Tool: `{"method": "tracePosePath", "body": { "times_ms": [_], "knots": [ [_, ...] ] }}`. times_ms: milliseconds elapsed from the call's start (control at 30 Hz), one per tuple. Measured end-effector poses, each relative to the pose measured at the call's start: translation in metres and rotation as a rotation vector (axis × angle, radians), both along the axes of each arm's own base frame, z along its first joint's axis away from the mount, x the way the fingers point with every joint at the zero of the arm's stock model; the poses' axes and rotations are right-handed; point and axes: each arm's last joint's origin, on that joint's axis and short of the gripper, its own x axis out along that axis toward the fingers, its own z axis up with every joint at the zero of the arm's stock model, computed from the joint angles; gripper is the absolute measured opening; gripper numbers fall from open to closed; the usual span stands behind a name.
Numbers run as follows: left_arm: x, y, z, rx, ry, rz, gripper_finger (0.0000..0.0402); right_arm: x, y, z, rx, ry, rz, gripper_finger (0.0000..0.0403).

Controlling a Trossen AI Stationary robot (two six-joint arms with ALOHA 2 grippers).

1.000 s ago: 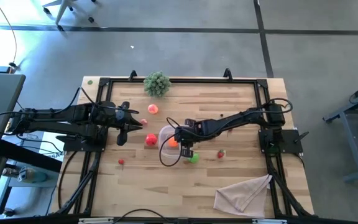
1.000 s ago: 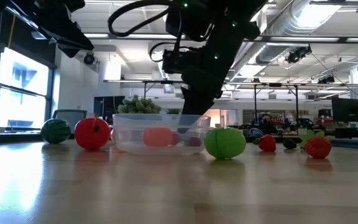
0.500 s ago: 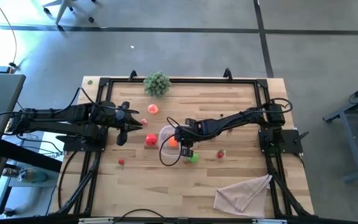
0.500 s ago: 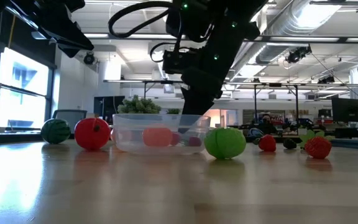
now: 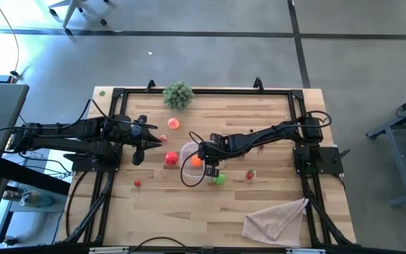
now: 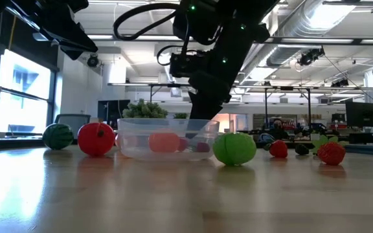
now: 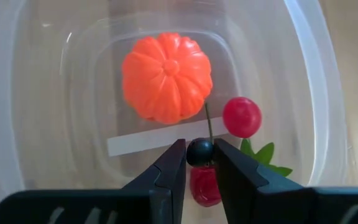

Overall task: Pick and placing Produce into tupperware
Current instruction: Put the top blueberry into the transparent bin

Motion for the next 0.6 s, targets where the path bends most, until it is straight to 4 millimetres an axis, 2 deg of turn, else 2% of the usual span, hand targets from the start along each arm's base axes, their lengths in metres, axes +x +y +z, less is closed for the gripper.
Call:
{"method": "tracePosePath", "body": {
  "times_ms": [600],
  "knots": [
    [0.0000, 0.0000, 0.0000, 0.000, 0.000, 0.000, 0.0051, 0.0005, -0.0004, 0.0003, -0.006, -0.007, -0.006, 0.0074]
  ]
}}
